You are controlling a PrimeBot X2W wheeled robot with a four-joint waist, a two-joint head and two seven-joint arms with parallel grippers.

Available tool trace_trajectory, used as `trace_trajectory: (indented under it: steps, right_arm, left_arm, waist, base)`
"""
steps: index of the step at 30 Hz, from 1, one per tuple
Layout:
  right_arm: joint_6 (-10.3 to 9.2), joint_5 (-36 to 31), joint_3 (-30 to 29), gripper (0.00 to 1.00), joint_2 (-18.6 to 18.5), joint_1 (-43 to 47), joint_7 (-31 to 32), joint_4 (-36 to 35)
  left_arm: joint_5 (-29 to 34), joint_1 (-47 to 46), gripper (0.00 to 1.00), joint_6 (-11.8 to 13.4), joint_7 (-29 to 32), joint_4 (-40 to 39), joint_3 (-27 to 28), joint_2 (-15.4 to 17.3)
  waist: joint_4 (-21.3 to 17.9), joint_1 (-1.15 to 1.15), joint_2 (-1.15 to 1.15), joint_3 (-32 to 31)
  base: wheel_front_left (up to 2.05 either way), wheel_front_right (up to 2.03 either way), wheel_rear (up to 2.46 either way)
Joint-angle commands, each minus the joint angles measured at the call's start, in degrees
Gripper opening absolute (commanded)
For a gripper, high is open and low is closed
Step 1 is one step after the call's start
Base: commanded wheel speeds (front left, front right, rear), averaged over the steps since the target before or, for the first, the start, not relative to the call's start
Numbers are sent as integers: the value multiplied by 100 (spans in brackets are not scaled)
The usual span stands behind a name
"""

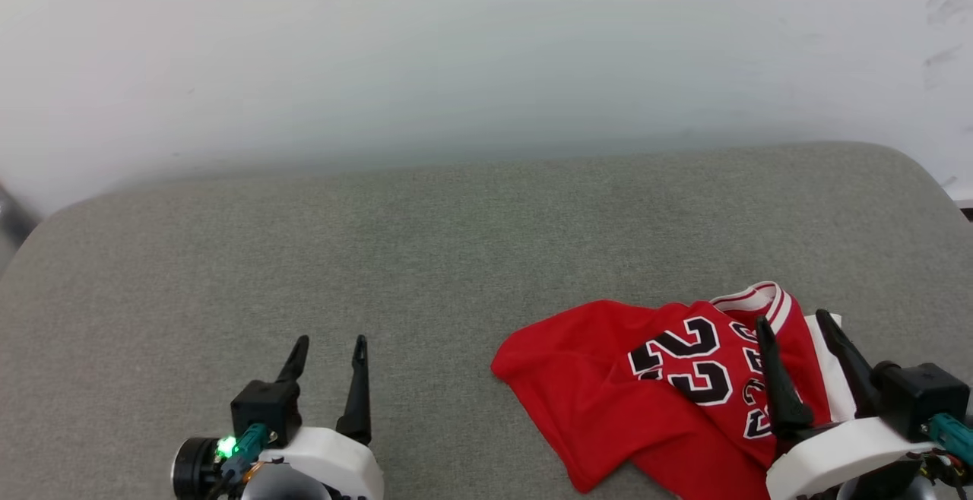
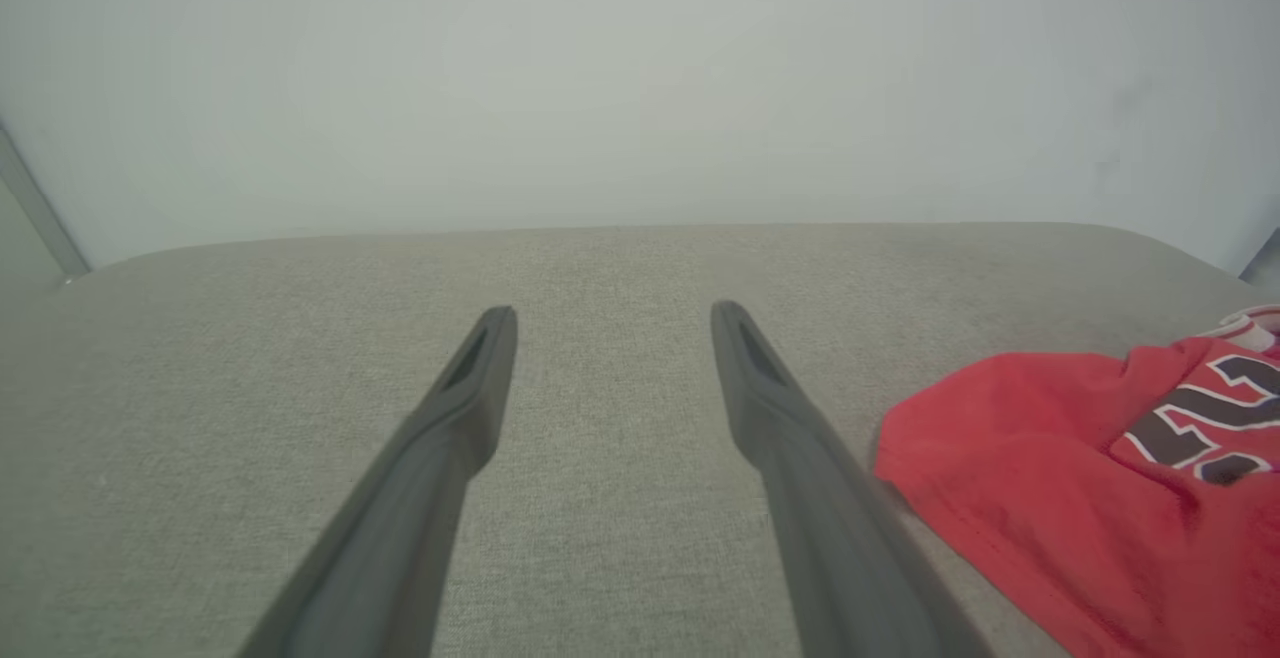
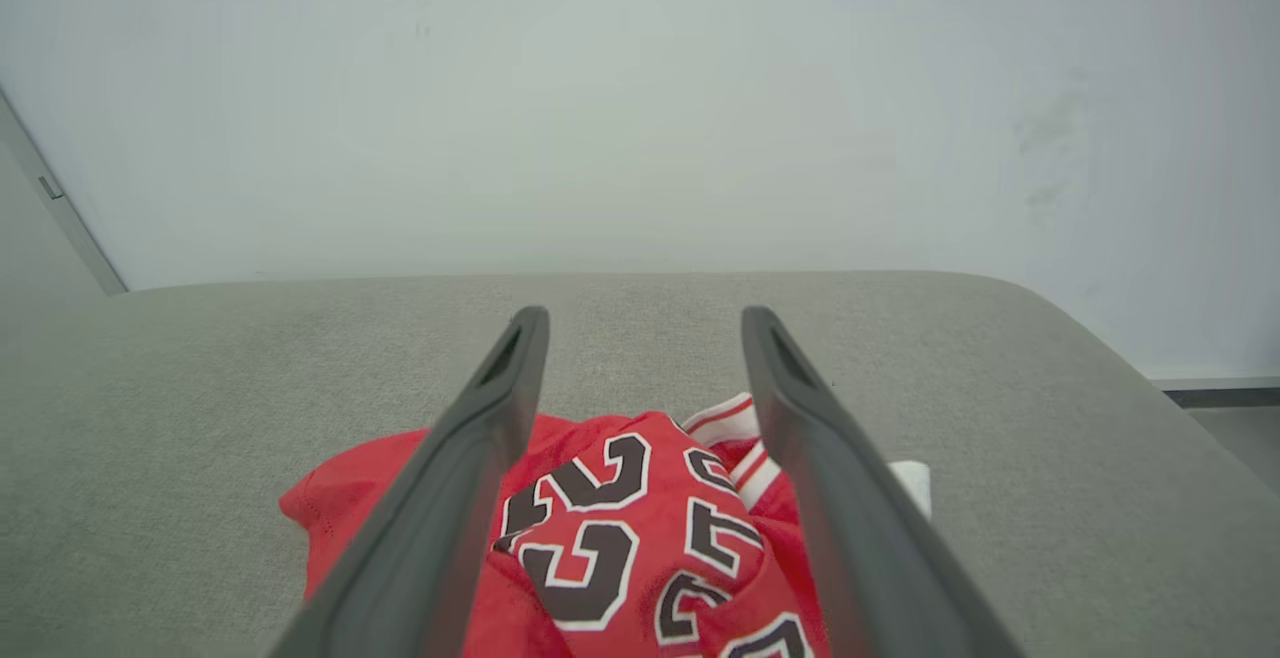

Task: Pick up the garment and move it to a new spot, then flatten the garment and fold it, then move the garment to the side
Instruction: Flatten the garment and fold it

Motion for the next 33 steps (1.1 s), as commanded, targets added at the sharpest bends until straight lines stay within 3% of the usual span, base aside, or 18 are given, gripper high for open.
trace_trajectory:
  steps: [1,10,11,13,23,31,32,33]
  right_arm:
    - [-2,54,45,100,9,46,47,-35]
    - [-2,230,136,100,9,-109,66,60]
    - [-1,260,199,100,10,-140,63,119]
    - [-2,270,270,100,10,-197,45,148]
    - [-2,532,441,100,9,-421,-256,441]
    - [-2,707,484,100,9,-508,-491,734]
    - [-2,715,492,100,9,-525,-517,763]
    - [-2,728,498,100,9,-547,-539,792]
  left_arm:
    - [14,-115,100,-113,25,0,-69,24]
    - [-10,-1040,100,-915,880,423,-792,-118]
    - [-80,-1384,100,-1210,1385,765,-1018,-159]
    - [-133,-1607,100,-1349,1767,987,-1136,-158]
    - [-283,-2565,100,-1589,3385,1863,-1403,243]
    - [-430,-2747,100,-1647,4543,2416,-1643,458]
    - [-479,-2720,91,-1663,4736,2463,-1712,463]
    - [-589,-2667,66,-1670,4929,2499,-1751,448]
  waist:
    - [-61,0,0,17]
    - [-511,0,0,201]
    - [-747,0,0,288]
    - [-940,0,0,403]
    - [-1767,0,0,1128]
    - [-2017,0,0,1357]
    - [-2030,0,0,1366]
    - [-2039,0,0,1372]
  base:
    - [0,0,0]
    - [0,0,0]
    - [0,0,0]
    - [0,0,0]
    - [0,0,0]
    - [0,0,0]
    - [0,0,0]
    - [0,0,0]
